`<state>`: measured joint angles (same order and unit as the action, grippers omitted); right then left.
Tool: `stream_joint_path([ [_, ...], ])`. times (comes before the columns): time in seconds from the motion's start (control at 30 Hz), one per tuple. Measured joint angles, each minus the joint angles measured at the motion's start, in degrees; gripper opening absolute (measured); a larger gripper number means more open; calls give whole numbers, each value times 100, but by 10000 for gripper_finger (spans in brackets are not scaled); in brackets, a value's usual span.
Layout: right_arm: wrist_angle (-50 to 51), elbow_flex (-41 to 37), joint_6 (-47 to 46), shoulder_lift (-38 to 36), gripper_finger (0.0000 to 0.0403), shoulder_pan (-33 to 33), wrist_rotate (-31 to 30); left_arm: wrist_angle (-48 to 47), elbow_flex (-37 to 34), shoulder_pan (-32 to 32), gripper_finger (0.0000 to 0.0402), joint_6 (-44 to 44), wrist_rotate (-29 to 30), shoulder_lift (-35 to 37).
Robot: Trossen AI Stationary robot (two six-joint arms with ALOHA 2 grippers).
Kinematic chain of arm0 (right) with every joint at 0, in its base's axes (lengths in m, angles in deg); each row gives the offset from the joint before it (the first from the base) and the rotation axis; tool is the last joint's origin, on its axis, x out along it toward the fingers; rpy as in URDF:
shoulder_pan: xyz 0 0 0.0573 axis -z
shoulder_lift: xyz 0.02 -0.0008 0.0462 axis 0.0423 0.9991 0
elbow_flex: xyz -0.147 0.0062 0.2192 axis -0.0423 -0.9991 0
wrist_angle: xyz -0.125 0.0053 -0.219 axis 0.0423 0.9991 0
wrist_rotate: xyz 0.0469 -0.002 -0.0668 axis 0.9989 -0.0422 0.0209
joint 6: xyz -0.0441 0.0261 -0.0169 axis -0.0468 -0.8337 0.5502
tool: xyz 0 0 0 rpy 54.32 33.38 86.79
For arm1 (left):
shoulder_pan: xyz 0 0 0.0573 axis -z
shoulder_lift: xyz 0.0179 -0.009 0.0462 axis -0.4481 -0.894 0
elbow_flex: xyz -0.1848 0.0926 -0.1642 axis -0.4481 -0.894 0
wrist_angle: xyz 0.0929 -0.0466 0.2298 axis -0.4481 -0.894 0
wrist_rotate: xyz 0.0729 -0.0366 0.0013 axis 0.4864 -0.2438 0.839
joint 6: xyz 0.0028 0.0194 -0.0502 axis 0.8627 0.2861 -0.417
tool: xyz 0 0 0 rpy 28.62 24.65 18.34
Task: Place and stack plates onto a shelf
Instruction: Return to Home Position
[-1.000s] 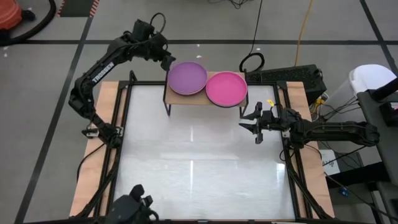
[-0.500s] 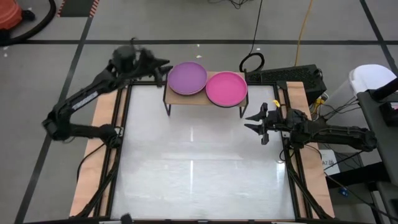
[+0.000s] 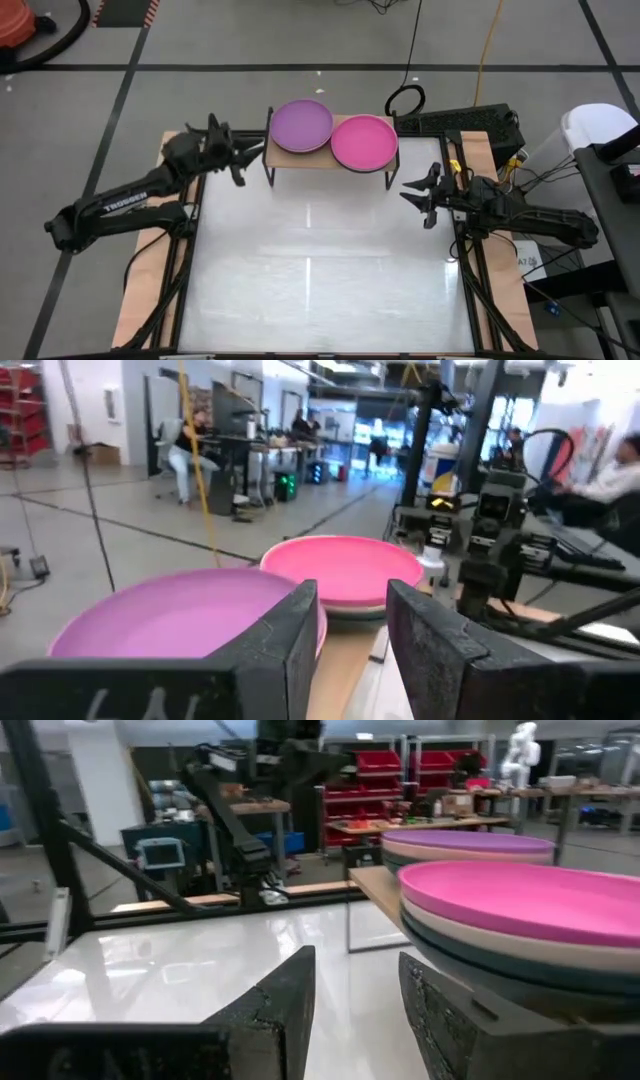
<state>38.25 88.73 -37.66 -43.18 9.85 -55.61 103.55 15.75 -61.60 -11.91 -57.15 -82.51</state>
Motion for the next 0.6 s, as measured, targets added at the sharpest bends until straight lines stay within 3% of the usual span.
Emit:
stream_joint_path([
  [0.2, 387, 0, -11, -299, 130, 2, -89, 1317, -1161, 30, 126, -373, 174, 368],
  [0.6, 866, 0, -27, -440, 130, 0, -77, 2340, -2374, 30, 126, -490, 211, 481],
])
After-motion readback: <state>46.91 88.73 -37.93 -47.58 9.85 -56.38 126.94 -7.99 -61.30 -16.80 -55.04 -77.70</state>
